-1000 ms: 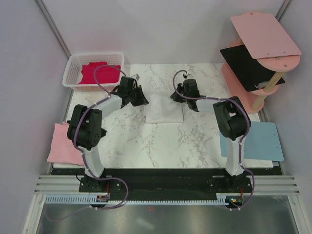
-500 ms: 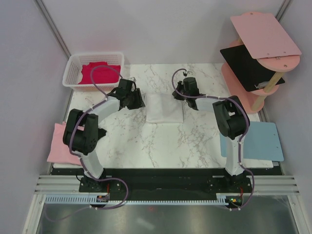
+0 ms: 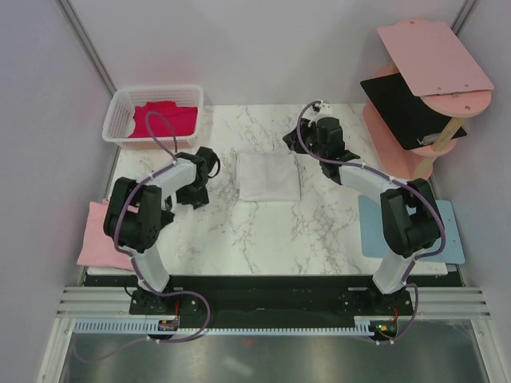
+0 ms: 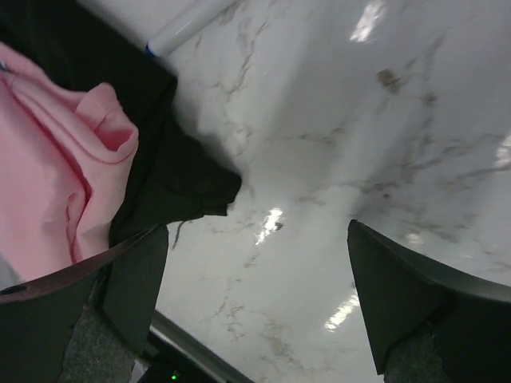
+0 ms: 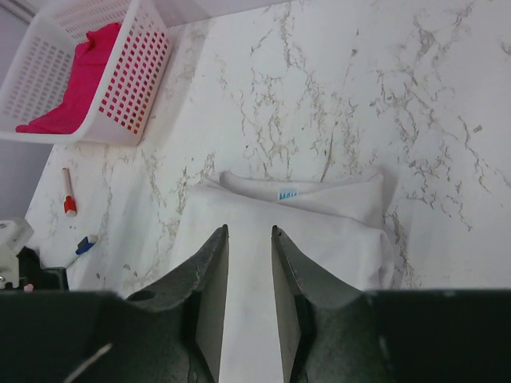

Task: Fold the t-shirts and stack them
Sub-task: Put the neatly folded tshirt into the corner of the board with the left arm

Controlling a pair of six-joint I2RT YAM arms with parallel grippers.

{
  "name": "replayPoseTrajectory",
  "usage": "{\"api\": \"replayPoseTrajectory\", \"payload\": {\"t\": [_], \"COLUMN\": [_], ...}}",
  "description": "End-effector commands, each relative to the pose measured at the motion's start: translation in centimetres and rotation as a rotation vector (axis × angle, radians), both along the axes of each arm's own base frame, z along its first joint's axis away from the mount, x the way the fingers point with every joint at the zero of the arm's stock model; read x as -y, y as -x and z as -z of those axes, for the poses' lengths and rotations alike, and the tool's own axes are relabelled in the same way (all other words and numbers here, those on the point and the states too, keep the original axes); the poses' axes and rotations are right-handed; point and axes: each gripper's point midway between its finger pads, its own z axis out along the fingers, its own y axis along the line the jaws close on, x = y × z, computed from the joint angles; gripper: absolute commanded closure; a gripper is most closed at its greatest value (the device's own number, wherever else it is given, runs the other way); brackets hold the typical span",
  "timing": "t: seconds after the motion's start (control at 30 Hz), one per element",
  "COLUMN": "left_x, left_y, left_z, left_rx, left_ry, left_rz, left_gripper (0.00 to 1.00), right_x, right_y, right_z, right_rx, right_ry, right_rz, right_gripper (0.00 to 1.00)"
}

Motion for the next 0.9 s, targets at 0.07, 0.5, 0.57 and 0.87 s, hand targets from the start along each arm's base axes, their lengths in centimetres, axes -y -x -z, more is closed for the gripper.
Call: {"api": "replayPoseTrajectory", "payload": {"t": [0.07, 0.5, 0.57, 0.87], "left_x": [-4.8, -8.1, -8.3, -5.7], "left_y": [4.8, 5.5, 5.6, 4.6], "left_z": [0.8, 1.4, 1.7, 2.9], "left_rx": [-0.157, -0.175, -0.189, -0.193], "left_ry": [-0.237, -0.253, -0.263, -0.191], "left_rz": [-0.147, -0.256, -0.257, -0.176], "left_gripper": [0.0, 0.17, 0.37, 0.98], "right_x": [2.3, 4.0, 4.0, 4.2], "right_y": [1.5, 1.2, 1.3, 0.9], "right_z": [1.9, 2.5, 2.6, 3.4], "right_rx": [-0.086, -0.126, -0.13, -0.148], "right_ry": [-0.043, -0.15, -0.149, -0.13], "right_rz": [-0.016, -0.022, -0.025, -0.025], "right_gripper": [0.63, 0.61, 0.6, 0.45]}}
